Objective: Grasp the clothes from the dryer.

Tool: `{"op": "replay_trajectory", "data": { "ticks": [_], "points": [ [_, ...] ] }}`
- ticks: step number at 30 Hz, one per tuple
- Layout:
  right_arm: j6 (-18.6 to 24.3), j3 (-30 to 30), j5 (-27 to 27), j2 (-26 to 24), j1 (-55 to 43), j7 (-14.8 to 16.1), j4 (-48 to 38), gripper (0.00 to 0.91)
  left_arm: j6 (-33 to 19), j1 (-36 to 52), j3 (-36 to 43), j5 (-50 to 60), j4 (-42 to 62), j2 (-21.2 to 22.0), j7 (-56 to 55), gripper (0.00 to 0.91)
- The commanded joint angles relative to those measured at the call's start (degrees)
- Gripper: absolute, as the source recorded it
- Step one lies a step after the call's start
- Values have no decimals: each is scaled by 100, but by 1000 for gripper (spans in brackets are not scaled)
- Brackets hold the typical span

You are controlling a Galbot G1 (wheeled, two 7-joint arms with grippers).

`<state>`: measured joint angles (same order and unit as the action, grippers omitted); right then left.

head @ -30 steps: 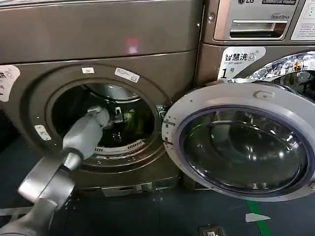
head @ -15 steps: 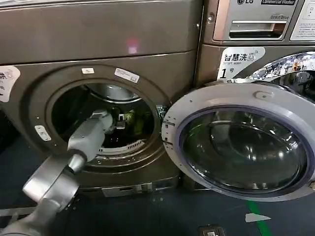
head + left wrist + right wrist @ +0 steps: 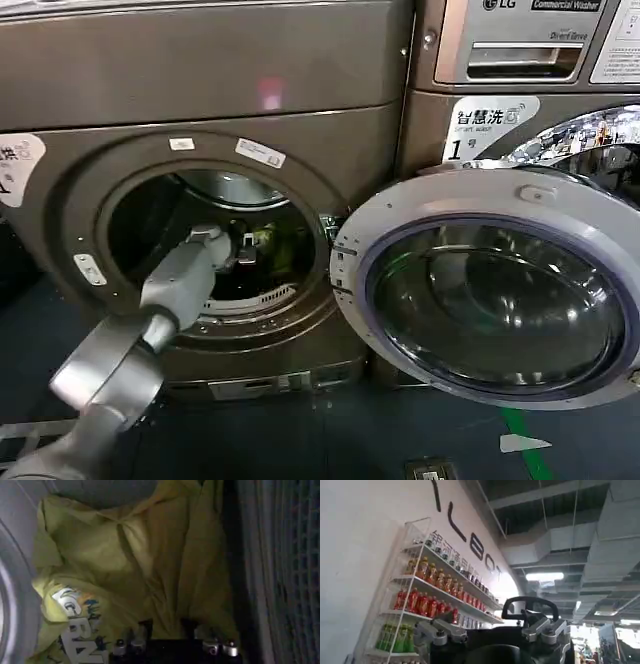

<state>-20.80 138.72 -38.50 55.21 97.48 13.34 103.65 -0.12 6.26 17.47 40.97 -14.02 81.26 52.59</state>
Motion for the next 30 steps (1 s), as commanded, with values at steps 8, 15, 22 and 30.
{"op": "replay_trajectory", "data": {
  "ticks": [8,15,22,30],
  "points": [
    [23,-23,8,24,-15,0,8,907,-99,-8,-441,-638,-123,6,-307,0],
    [26,-27,1,15,-13,-7,36,907,82,-101,-1287,-1485,-564,-100,-1080,0],
    [14,-40,-8,-9,-32,-11,57,907,126,-553,-2189,-2698,-1160,-255,-2391,0],
    [14,31,-46,-23,14,-34,36,907,-80,-1593,-2789,-4217,-2582,-271,-3837,0]
  ]
}}
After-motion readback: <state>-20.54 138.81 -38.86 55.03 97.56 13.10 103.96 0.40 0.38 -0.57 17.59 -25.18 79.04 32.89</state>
